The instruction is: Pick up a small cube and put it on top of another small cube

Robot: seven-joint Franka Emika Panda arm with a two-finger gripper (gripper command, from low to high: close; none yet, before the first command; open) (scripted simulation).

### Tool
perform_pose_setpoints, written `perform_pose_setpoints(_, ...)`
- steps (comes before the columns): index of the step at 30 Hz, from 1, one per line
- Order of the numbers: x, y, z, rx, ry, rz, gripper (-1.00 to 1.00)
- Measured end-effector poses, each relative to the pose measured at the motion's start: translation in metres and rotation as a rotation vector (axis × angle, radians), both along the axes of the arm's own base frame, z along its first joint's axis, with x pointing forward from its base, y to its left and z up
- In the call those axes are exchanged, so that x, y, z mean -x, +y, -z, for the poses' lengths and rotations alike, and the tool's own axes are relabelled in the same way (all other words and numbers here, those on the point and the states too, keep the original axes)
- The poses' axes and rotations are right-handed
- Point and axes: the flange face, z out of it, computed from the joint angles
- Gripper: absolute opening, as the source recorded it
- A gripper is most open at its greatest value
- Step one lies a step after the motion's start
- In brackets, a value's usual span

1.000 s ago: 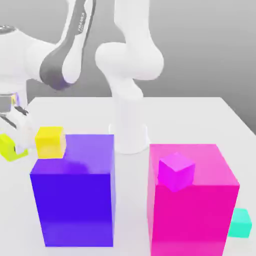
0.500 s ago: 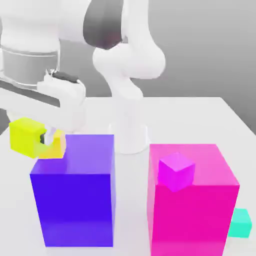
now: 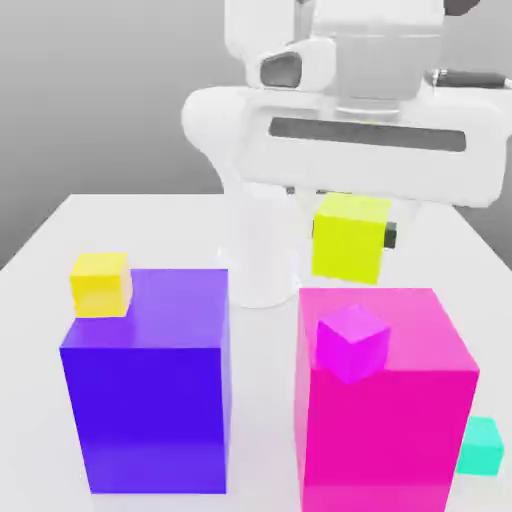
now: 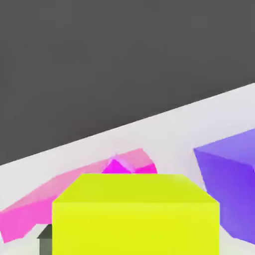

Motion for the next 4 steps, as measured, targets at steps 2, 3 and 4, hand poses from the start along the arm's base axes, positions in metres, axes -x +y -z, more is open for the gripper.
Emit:
perform_pose_setpoints(2, 0.0006, 0.0006, 0.008, -0.001, 0.0, 0.0, 1.0)
perform_pose_setpoints(3, 0.0006, 0.0006, 0.008, -0.001, 0.0, 0.0, 1.0)
perform_pose_setpoints(4, 0.0006, 0.0006, 0.008, -0.001, 0.0, 0.0, 1.0)
